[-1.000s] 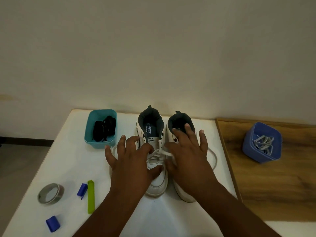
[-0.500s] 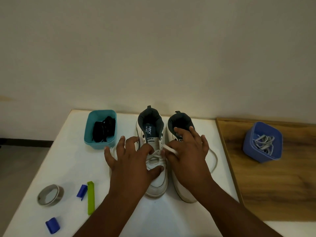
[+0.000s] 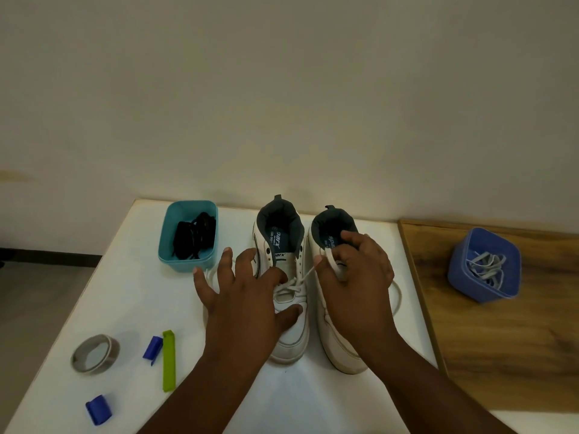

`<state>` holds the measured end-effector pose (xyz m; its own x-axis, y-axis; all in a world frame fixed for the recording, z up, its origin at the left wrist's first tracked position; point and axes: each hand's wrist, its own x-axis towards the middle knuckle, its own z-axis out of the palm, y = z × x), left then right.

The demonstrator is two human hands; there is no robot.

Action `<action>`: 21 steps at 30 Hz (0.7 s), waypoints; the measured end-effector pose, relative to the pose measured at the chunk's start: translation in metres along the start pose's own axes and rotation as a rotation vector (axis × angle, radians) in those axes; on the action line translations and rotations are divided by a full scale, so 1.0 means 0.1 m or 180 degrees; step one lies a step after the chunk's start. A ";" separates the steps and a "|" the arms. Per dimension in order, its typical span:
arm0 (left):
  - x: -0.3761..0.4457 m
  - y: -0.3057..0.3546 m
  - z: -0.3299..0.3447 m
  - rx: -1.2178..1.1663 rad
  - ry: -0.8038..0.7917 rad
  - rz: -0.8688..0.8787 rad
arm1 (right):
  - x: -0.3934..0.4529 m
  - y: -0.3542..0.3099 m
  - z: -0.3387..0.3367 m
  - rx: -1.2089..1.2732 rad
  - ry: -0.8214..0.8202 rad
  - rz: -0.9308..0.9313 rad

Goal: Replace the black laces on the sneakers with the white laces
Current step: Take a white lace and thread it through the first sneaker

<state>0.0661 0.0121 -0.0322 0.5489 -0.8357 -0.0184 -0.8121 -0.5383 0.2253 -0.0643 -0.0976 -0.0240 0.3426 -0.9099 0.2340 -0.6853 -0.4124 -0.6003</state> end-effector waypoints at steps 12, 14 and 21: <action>0.01 0.04 0.07 -0.0086 0.0272 -0.0187 | -0.04 -0.01 -0.09 -0.0152 0.0227 0.0487; 0.01 -0.01 0.10 -0.0131 0.0321 -0.0134 | -0.05 -0.06 -0.09 -0.0169 0.0166 0.0354; 0.01 -0.06 0.07 -0.0105 0.0132 -0.0032 | -0.09 -0.05 0.00 -0.1320 -0.0690 -0.0858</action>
<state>0.0704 0.0137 -0.0404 0.5653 -0.8246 0.0194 -0.7998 -0.5423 0.2573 -0.0641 -0.0870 -0.0231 0.6361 -0.7572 0.1486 -0.7359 -0.6532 -0.1782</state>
